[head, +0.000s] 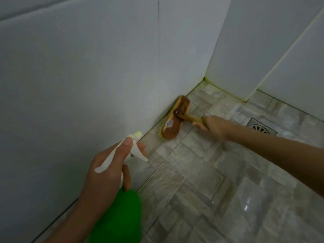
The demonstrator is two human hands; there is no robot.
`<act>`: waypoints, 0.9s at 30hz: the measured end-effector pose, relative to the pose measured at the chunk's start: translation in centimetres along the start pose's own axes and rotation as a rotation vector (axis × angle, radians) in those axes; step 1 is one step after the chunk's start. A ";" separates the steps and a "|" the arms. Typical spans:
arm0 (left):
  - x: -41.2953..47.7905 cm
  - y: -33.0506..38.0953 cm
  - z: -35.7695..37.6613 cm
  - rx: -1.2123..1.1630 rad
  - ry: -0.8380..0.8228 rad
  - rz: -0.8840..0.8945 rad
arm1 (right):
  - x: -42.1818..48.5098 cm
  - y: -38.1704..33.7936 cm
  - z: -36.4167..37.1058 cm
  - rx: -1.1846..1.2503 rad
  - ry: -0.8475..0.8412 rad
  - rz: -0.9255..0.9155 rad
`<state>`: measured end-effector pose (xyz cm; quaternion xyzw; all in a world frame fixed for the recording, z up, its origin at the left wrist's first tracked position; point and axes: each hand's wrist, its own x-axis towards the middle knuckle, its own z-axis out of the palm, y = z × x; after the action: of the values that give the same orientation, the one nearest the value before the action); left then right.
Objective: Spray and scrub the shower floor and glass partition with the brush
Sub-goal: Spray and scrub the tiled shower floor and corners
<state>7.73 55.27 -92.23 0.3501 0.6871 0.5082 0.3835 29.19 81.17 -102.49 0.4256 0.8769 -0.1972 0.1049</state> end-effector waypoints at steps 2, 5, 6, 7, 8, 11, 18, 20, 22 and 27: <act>-0.4 -0.1 -0.5 0.005 0.003 -0.020 | 2.7 3.0 -1.9 0.039 0.098 0.191; -0.5 0.0 -0.9 0.006 -0.012 -0.022 | 4.1 5.2 -4.7 -0.021 0.168 0.333; -0.4 -0.1 -0.8 0.006 -0.018 -0.020 | 4.0 5.3 -4.6 -0.014 0.173 0.344; -0.4 -0.1 -0.4 -0.007 -0.020 -0.017 | 3.8 5.1 -4.4 0.033 0.184 0.355; -0.3 -0.1 -0.1 -0.025 -0.032 -0.011 | 3.3 4.4 -4.1 0.083 0.190 0.381; 0.0 -0.1 1.3 -0.028 -0.080 0.003 | 1.4 3.0 -2.5 0.626 0.186 0.520; 1.1 0.8 2.2 -0.093 -0.119 0.031 | 0.2 0.4 0.0 1.970 0.601 0.685; 1.4 0.8 2.1 -0.076 -0.106 0.042 | 2.8 0.0 -1.4 1.958 0.670 0.706; 1.4 0.7 1.9 -0.040 -0.088 0.043 | 5.3 -0.8 -3.0 1.876 0.600 0.694; 1.4 -0.3 1.9 0.006 -0.091 0.024 | 5.5 -1.3 -2.7 1.706 0.551 0.695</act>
<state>8.69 57.21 -93.14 0.3824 0.6661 0.4943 0.4071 24.71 85.51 -101.71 0.6261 0.2571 -0.6197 -0.3973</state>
